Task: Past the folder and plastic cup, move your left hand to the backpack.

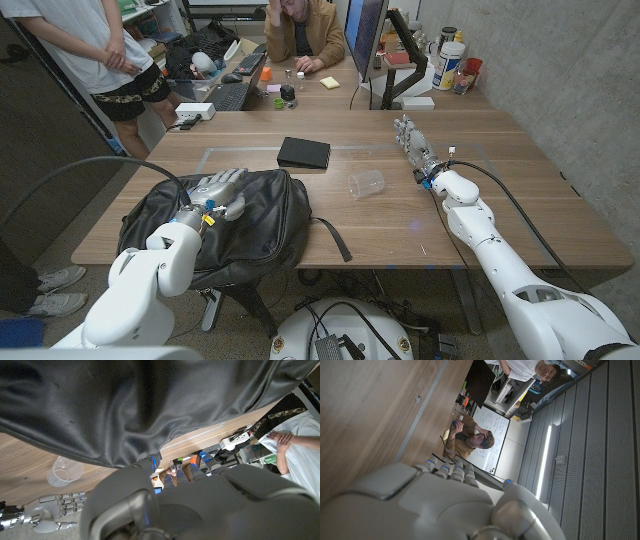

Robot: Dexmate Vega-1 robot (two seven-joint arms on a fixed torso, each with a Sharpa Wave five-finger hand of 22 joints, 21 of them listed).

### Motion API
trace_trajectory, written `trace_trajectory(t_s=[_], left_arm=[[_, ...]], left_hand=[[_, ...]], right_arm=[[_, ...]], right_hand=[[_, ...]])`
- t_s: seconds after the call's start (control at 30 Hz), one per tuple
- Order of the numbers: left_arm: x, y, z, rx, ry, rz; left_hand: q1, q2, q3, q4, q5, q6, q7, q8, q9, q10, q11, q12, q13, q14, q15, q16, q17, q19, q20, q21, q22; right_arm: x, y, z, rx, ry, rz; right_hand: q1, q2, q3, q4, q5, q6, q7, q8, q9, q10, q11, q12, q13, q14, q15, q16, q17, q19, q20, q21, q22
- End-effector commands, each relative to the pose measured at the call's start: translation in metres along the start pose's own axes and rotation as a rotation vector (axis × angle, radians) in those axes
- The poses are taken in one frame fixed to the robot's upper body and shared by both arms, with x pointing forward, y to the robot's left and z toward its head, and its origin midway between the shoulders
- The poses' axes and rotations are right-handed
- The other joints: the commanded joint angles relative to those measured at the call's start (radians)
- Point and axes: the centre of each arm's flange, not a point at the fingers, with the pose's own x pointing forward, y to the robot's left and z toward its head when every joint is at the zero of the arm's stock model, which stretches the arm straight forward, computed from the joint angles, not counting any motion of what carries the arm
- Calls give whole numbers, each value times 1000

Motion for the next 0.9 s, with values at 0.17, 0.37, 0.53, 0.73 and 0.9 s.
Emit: trace_trajectory(t_s=[0.17, 0.37, 0.53, 0.73, 0.9], left_arm=[[5, -2, -4, 4, -11, -21], [7, -3, -8, 6, -20, -29], [9, -4, -12, 9, -31, -36], [11, -6, -19, 9, -45, -44], [11, -7, -25, 17, -59, -46]], left_hand=[[16, 1, 9, 0, -3, -40, 4, 4, 5, -117, 11, 4, 6, -136, 12, 1, 2, -49, 6, -6, 2], [21, 2, 12, 0, -3, -38, 5, 5, 5, -118, 11, 4, 6, -136, 11, 2, 3, -46, 6, -5, 2], [25, 2, 13, 0, -3, -38, 5, 5, 5, -118, 13, 4, 6, -136, 11, 2, 3, -46, 6, -5, 2], [29, 3, 15, 1, -3, -37, 6, 5, 5, -119, 14, 4, 6, -137, 12, 3, 4, -46, 6, -5, 2], [33, 3, 17, 2, -3, -38, 6, 6, 5, -120, 14, 4, 6, -137, 12, 3, 4, -46, 6, -5, 2]], right_arm=[[-1, 2, -1, -2, 3, -15], [-4, 4, -1, -3, 6, -26], [-6, 8, -2, -1, 7, -38], [-10, 12, -1, 6, 1, -59], [-19, 15, 0, 13, -21, -83]], right_hand=[[0, 105, 4, -2, 4, -4, -4, -2, 2, -2, -2, -1, 3, -60, -20, 2, 1, -17, -104, 0, 4], [0, 106, 4, -3, 4, -5, -4, -3, 2, -2, -1, -1, 3, -60, -20, 1, 1, -18, -104, -1, 4], [0, 106, 4, -3, 4, -5, -5, -3, 2, -2, 0, -1, 3, -60, -20, 1, 1, -18, -104, -1, 4], [1, 106, 5, -3, 5, -5, -5, -3, 2, -2, -2, -1, 3, -60, -21, 1, 1, -18, -104, 0, 3], [0, 105, 5, -3, 4, -5, -5, -3, 2, -3, -1, -1, 3, -60, -20, 1, 1, -18, -104, 0, 3]])
